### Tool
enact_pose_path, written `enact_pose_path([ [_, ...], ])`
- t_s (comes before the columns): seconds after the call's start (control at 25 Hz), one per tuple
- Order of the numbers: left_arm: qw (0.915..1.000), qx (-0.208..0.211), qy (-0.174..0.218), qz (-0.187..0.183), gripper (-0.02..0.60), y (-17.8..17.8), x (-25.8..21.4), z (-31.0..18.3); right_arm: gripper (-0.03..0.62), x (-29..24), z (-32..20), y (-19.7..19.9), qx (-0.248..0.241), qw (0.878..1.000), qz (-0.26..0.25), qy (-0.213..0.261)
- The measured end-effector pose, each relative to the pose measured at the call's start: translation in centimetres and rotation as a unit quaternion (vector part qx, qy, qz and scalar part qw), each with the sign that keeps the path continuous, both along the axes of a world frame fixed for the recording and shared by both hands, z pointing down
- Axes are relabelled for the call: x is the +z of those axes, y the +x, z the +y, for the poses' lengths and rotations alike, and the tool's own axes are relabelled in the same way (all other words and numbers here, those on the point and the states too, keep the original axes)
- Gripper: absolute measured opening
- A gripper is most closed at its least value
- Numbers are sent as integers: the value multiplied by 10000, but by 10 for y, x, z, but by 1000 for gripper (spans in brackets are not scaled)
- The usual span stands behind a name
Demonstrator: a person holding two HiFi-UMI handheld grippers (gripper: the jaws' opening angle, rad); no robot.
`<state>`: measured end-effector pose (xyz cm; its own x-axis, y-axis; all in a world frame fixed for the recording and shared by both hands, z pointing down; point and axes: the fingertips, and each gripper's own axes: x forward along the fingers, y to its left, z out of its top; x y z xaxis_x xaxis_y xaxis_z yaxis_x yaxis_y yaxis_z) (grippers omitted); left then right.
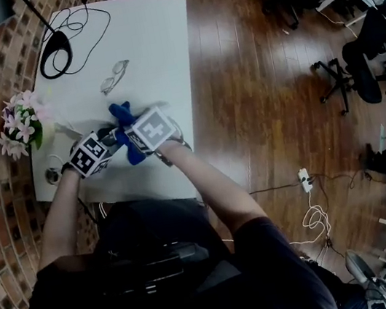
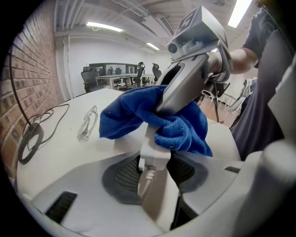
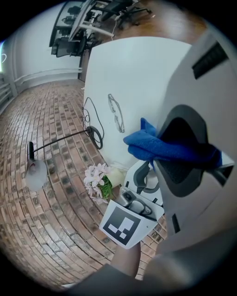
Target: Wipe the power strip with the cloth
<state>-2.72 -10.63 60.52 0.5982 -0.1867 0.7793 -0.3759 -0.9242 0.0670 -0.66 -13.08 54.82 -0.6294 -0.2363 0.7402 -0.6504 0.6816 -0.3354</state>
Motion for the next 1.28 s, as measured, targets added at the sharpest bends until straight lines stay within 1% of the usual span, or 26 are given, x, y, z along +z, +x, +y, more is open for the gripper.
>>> enact_pose_path([
  [0.16,10000,-95,-16,-23,176,-1,1,0,60,0,-2,8,24,10000,-51,-14],
  [0.44,9999,-141,-21,-75,176,-6,1,3,60,0,-5,17,29,9996,-257,-124],
  [0.56,9997,-190,-123,-65,176,0,-7,7,60,-2,-8,27,41,9993,-322,-158],
  [0.72,9996,-239,-124,-17,176,6,-10,5,60,-2,-15,40,57,9992,-349,-176],
  [1.08,9996,-282,-74,-43,178,7,-11,3,60,-3,-31,65,258,9990,-368,-83],
  [1.2,9996,-276,-39,-45,178,7,-11,3,61,0,-38,75,411,9986,-342,-30],
  [1.28,9996,-268,-22,-38,178,7,-10,3,61,2,-40,79,518,9979,-379,-76],
])
